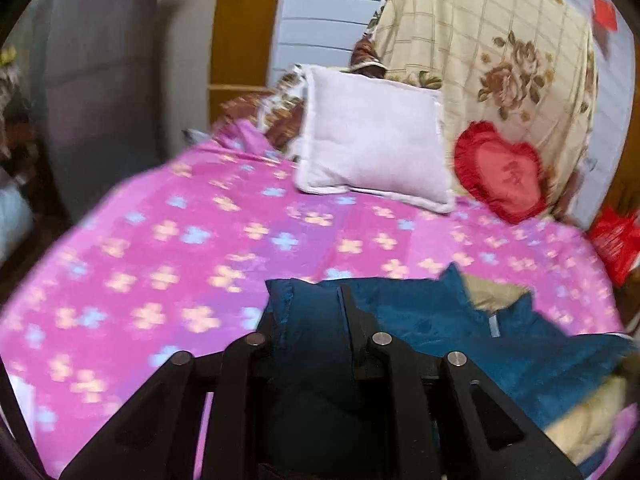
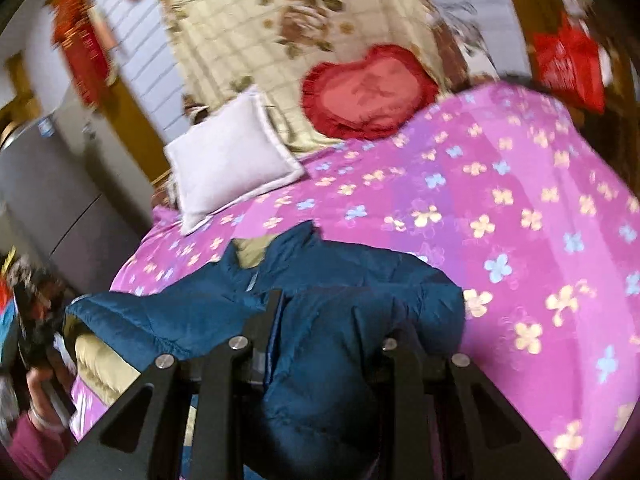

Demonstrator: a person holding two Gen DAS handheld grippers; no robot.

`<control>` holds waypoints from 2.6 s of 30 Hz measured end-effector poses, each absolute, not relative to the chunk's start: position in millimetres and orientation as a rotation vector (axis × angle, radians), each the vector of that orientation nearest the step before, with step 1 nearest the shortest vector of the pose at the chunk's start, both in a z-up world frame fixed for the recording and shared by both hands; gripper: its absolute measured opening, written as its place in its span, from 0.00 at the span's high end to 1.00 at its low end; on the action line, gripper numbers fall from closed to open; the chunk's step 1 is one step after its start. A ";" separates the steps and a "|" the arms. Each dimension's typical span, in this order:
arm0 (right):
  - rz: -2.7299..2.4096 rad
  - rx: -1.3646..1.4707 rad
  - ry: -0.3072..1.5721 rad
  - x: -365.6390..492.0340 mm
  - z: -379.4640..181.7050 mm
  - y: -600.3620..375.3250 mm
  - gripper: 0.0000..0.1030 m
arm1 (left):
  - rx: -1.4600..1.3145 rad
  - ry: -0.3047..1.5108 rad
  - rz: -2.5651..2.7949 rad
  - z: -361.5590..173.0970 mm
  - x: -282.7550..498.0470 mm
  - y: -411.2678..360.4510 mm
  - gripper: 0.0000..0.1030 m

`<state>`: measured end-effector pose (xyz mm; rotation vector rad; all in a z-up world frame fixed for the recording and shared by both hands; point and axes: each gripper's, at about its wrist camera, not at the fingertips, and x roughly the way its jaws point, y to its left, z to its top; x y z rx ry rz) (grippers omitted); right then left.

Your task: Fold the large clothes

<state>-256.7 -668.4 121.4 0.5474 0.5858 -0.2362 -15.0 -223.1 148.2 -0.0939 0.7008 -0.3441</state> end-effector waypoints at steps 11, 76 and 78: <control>-0.327 0.671 0.638 -196.5 53.0 -697.9 0.56 | -0.258 0.653 -0.503 170.2 -25.4 -165.4 0.50; -0.171 0.138 0.857 -18.4 32.6 -502.8 0.07 | -0.007 0.831 -0.310 57.5 19.7 -245.6 0.48; -0.179 0.141 0.859 -16.5 28.2 -503.3 0.06 | -0.007 0.838 -0.313 56.7 18.8 -244.2 0.48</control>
